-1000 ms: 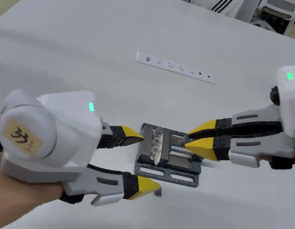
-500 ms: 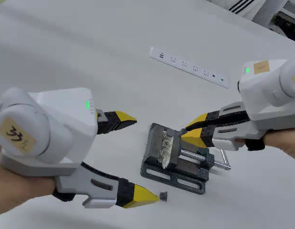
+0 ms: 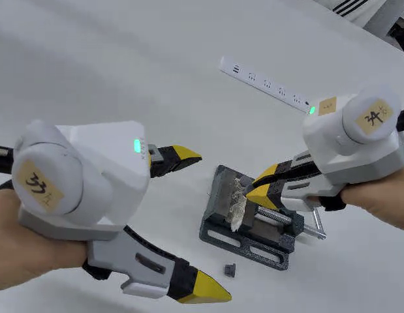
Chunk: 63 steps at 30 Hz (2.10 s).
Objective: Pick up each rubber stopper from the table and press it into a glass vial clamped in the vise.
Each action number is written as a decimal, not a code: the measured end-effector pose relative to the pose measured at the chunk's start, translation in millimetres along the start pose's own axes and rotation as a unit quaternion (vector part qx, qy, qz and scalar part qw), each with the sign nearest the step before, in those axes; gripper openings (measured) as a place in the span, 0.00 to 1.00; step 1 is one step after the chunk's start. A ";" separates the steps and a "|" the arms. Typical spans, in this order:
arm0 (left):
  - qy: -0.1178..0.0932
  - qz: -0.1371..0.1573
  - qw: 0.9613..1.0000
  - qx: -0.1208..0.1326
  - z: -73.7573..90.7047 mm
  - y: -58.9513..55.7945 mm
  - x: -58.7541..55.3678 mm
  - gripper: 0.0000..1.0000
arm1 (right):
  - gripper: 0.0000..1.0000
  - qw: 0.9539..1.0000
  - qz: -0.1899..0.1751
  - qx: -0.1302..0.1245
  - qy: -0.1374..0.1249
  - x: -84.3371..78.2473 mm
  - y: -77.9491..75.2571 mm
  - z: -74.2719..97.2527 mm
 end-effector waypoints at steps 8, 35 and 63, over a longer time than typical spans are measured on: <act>-0.005 0.008 1.000 0.002 0.1 1.7 -2.5 0.99 | 0.05 1.000 -0.003 0.000 0.013 -0.6 -7.1 -4.4; -0.011 0.021 1.000 0.004 2.5 3.4 -4.9 0.96 | 0.05 0.999 -0.002 0.002 0.045 0.8 -3.6 -9.9; -0.010 0.023 1.000 0.001 3.3 -1.7 -3.1 0.94 | 0.07 0.998 0.027 -0.040 0.050 2.0 0.2 -12.6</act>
Point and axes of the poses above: the centre of the closed fingertips' face, and the gripper's own axes: z roughly backward along the fingers, y roughly to its left, x roughly out of its top, the point moved 6 cm from there along z, roughly backward along the fingers, and after that the axes turned 13 degrees about x, right-handed, at the moved point
